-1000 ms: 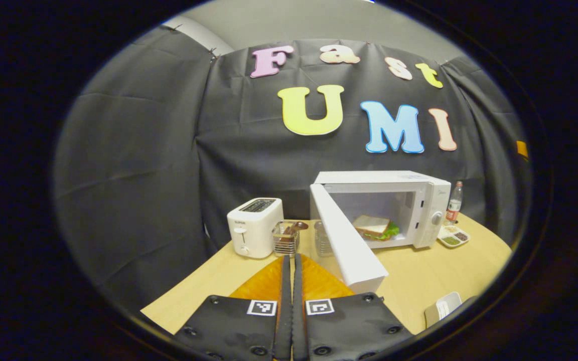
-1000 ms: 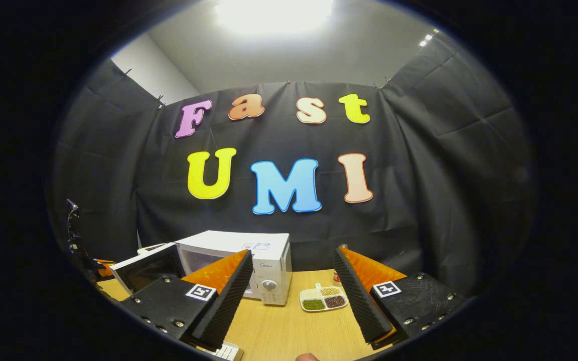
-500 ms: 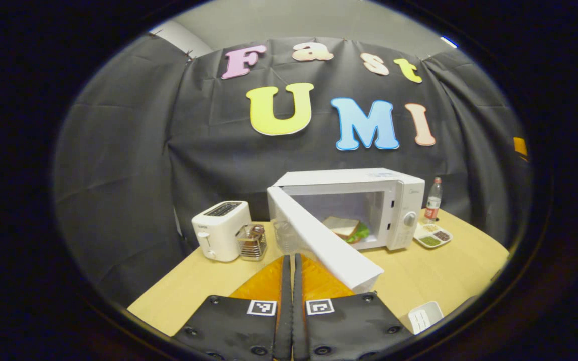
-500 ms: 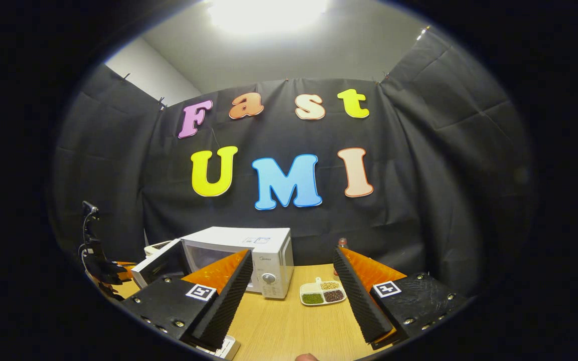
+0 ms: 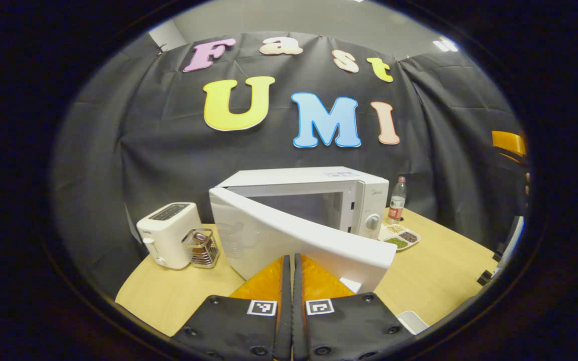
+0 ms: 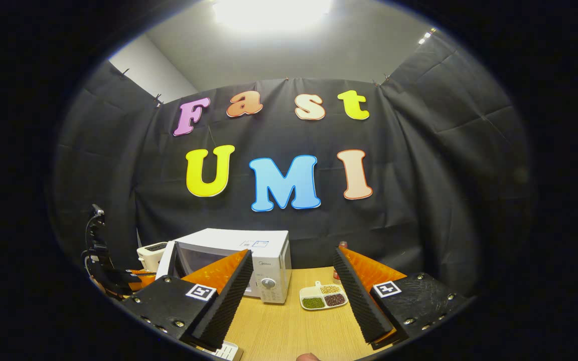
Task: Open the microwave oven with the left hand, put the food in, and close the microwave oven.
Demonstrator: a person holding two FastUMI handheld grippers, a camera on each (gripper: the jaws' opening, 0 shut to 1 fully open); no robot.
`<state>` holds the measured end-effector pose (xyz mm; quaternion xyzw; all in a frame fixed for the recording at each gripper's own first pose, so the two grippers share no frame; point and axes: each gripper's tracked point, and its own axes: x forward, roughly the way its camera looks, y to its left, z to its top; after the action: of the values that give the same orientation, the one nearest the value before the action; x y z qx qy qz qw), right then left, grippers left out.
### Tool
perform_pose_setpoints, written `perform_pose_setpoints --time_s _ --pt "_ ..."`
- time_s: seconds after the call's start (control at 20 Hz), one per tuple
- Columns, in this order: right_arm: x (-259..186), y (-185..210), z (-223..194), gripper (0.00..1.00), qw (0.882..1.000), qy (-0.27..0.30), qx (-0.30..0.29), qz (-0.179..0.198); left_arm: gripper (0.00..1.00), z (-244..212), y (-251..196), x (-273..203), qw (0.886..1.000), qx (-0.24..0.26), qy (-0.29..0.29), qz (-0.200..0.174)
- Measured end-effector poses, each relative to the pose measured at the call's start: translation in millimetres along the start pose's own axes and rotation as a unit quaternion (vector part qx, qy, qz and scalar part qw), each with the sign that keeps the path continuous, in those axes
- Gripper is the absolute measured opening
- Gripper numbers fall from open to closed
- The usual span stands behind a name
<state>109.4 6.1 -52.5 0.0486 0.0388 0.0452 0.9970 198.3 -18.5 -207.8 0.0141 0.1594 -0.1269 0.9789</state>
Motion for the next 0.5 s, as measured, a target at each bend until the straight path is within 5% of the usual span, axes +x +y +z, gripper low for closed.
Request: perform_pose_setpoints --time_s 0.5 --pt "13 4 3 0.98 0.999 0.003 -0.011 -0.035 0.07 5 -26 66 0.998 0.014 0.004 -0.065"
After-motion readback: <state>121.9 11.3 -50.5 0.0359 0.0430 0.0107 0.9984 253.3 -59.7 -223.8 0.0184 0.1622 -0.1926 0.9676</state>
